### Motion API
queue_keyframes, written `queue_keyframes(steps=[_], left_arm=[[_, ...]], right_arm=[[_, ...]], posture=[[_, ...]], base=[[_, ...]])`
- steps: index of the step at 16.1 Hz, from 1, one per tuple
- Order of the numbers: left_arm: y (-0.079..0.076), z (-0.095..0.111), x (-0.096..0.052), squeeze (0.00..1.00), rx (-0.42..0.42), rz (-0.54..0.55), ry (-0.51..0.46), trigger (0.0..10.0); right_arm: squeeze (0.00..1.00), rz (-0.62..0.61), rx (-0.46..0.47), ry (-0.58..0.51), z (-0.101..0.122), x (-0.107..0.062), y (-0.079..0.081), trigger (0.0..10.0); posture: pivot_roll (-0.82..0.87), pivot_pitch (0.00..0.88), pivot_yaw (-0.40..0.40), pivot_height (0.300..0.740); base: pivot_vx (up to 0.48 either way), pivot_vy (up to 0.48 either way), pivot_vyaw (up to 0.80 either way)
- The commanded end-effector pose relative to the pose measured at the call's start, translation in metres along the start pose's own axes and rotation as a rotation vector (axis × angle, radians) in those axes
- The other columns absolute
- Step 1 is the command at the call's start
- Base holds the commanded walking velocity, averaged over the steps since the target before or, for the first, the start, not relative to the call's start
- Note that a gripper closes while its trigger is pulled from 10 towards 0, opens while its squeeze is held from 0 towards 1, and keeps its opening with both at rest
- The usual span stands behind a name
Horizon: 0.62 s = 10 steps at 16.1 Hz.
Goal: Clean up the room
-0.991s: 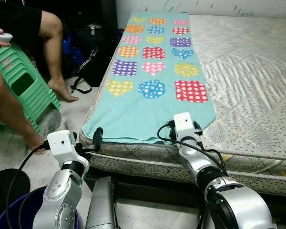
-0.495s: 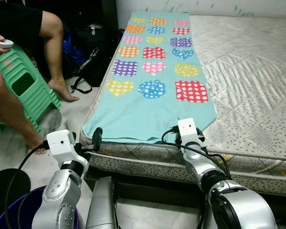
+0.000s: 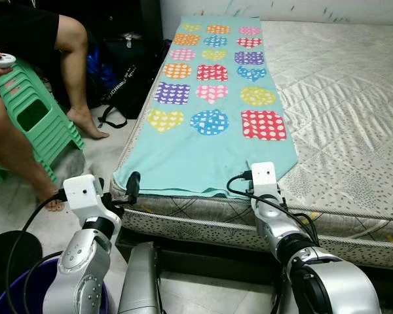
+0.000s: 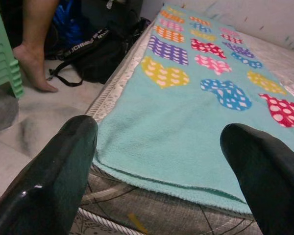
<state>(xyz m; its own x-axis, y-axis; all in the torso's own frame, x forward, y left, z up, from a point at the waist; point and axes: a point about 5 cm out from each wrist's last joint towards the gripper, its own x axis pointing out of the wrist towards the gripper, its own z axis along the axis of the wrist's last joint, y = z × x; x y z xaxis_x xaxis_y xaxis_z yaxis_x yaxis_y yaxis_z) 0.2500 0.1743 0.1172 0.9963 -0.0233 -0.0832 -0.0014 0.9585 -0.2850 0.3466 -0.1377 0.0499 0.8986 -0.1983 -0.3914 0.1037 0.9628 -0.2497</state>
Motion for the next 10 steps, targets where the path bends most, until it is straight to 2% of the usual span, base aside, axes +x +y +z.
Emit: queue_keyframes(steps=[1, 10], left_arm=[[0.003, -0.001, 0.001, 0.0, 0.015, 0.009, 0.015, 10.0], [0.003, 0.0, 0.002, 0.0, 0.011, 0.015, 0.011, 10.0]], right_arm=[[0.0, -0.014, 0.026, 0.005, -0.001, 0.0, -0.001, 0.0], [0.0, -0.053, 0.265, 0.097, -0.011, 0.001, -0.009, 0.0]], posture=[[0.12, 0.022, 0.045, 0.486], [0.12, 0.024, 0.043, 0.486]], base=[[0.0, 0.0, 0.0], [0.0, 0.0, 0.0]])
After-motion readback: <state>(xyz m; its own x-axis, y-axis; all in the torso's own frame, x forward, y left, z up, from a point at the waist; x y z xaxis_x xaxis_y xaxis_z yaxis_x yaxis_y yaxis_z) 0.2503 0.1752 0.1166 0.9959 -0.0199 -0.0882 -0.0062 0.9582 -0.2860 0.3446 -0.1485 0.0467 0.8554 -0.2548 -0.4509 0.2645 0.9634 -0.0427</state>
